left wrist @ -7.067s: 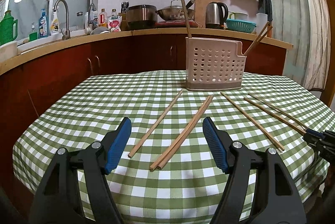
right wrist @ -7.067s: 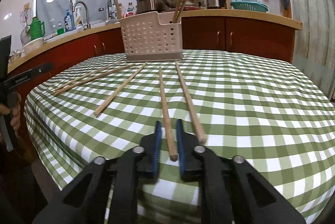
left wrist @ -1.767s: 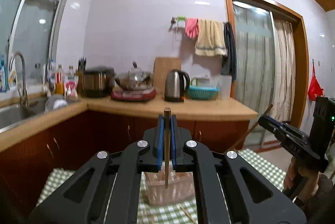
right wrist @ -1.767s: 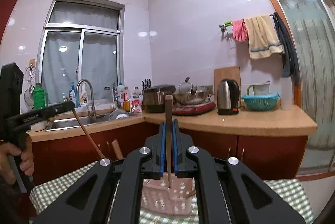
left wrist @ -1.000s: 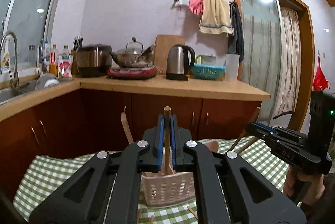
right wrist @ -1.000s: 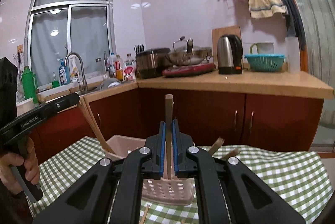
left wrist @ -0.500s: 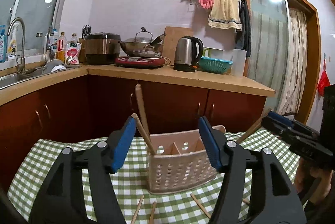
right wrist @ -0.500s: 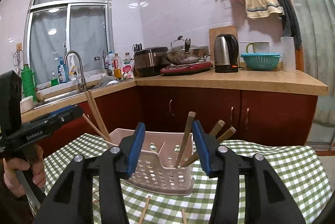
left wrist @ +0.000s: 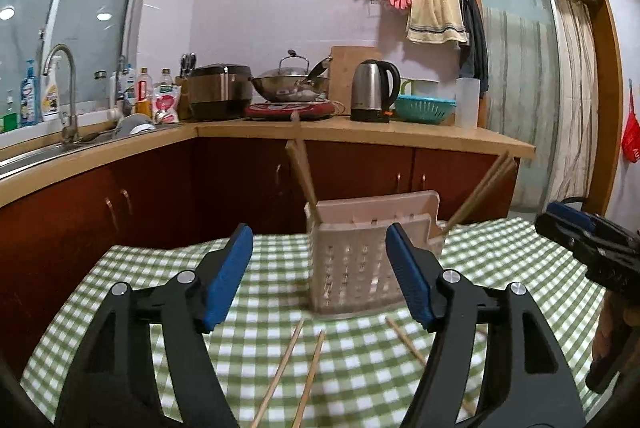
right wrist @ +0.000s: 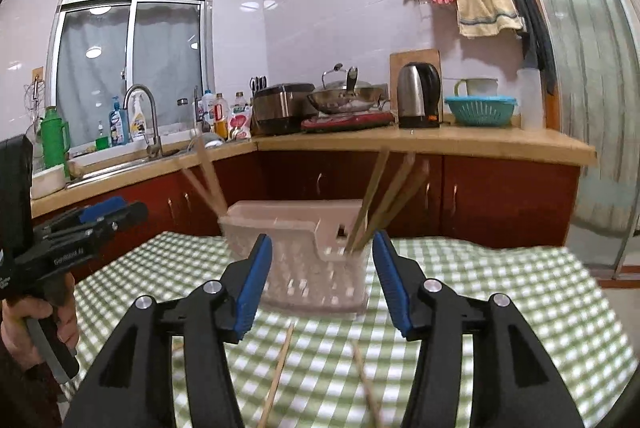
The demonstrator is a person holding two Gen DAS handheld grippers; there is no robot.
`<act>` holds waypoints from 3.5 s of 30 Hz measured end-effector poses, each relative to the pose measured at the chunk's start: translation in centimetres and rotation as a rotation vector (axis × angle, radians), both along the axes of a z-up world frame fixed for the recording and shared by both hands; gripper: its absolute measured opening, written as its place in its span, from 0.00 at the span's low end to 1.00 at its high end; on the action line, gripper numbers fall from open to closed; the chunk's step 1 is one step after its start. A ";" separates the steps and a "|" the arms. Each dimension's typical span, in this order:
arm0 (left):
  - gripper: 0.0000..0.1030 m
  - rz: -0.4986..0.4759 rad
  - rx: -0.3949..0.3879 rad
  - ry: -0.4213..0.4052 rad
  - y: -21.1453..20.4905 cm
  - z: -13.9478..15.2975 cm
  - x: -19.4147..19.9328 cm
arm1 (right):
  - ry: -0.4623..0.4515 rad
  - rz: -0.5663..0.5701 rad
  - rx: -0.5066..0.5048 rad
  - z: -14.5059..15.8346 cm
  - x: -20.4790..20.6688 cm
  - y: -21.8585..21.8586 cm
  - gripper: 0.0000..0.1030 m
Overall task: Organize utensils
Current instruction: 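Lower both open tools toward the remaining chopsticks on the table, then close the right tool on a chopstick while the left tool closes on another, then lift both held chopsticks and lower them upright into the beige holder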
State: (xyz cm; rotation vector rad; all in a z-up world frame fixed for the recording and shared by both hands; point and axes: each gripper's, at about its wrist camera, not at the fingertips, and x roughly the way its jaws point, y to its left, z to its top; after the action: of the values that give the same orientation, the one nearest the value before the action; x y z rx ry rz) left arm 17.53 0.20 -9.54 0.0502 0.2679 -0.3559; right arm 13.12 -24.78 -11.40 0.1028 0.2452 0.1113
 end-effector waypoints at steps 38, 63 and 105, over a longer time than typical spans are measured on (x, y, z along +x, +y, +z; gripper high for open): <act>0.61 0.120 0.051 0.284 4.4 -11.9 -6.6 | 0.351 0.052 -0.038 -13.1 -3.1 3.1 0.06; 0.07 0.116 0.053 0.375 4.8 -14.6 -6.2 | 0.297 0.060 0.002 -13.8 -5.4 -0.5 0.19; 0.06 0.068 0.086 0.343 3.3 -12.9 -7.8 | 0.171 0.043 -0.017 -8.0 -7.0 -0.4 0.06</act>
State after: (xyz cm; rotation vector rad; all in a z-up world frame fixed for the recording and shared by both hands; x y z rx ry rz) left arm 9.69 3.51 -22.47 0.0645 0.6232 -0.2845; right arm 6.10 -25.17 -19.38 0.0902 0.4191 0.1437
